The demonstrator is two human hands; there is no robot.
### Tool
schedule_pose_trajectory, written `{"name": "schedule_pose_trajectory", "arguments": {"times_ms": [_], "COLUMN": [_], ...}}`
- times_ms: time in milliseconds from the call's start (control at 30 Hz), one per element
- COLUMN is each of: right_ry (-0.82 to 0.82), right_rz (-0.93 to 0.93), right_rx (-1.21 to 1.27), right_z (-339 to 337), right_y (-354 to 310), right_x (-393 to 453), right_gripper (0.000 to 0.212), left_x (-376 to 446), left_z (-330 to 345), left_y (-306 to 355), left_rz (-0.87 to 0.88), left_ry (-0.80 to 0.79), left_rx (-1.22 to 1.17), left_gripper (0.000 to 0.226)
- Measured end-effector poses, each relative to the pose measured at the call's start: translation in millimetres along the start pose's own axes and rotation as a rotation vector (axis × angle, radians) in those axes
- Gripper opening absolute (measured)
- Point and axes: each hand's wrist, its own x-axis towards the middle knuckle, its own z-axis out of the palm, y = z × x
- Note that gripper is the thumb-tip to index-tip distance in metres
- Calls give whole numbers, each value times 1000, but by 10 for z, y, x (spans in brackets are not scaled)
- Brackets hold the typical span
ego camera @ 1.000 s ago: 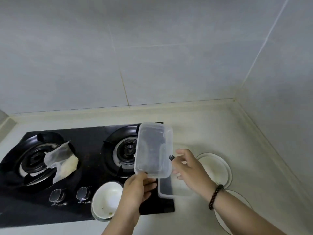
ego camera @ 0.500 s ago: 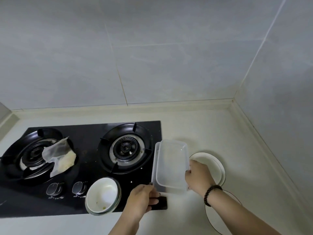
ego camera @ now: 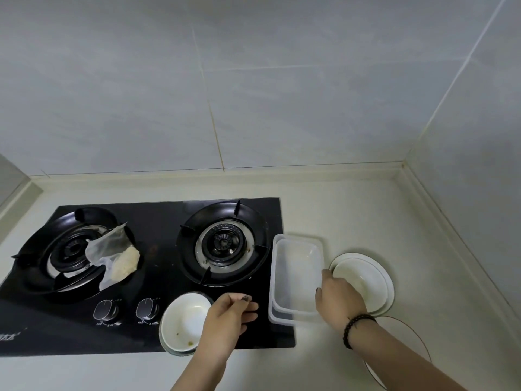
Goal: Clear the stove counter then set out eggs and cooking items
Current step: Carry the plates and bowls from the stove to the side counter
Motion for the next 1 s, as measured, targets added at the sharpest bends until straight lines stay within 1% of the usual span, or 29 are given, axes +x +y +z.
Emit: {"name": "schedule_pose_trajectory", "arguments": {"times_ms": [67,133,233,333,400,500,567,600,667,733,800,900,967,1000], "right_ry": [11,55,112,120,101,14,-44,-66,-121,-151,-176,-207,-226,-230], "right_rz": [-10,-18,-90,-280,-387,-494,-546,-563,-589,-601,-600,-583,-548,-525], "right_rx": [-51,-41,48,197,337,534,642,683,735,739,738,748,767,768], "right_z": [8,-46,-199,-297,-300,-214,-148,-119,-23,43,116,169,177,179], "right_y": [-34,-110,-389,-781,-1056,-1541,-1793,-1894,-2167,-2342,-2502,-2617,-2627,-2608], "right_x": [-62,-114,-125,-83,-57,-52,-89,-116,-144,-169,-170,-184,-201,-205], "right_gripper": [54,61,56,45,43,38,33,31,33,36,37,35,32,32], "left_x": [49,89,154,222,286,467,624,714,913,1052,1181,1393,1499,1534], "left_z": [-83,-161,-329,-518,-657,-1036,-1319,-1466,-1864,-2143,-2357,-2495,-2510,-2498], "left_y": [26,64,147,244,294,310,258,209,95,63,84,102,99,103], "left_rz": [13,31,65,105,126,144,133,129,139,151,169,187,183,188], "left_ry": [-3,-6,-6,12,41,116,181,231,392,540,629,650,638,636], "left_rx": [-10,-24,-60,-108,-151,-197,-185,-175,-90,35,75,157,172,167], "left_gripper": [15,14,15,15,13,14,13,12,9,17,30,46,50,49]}}
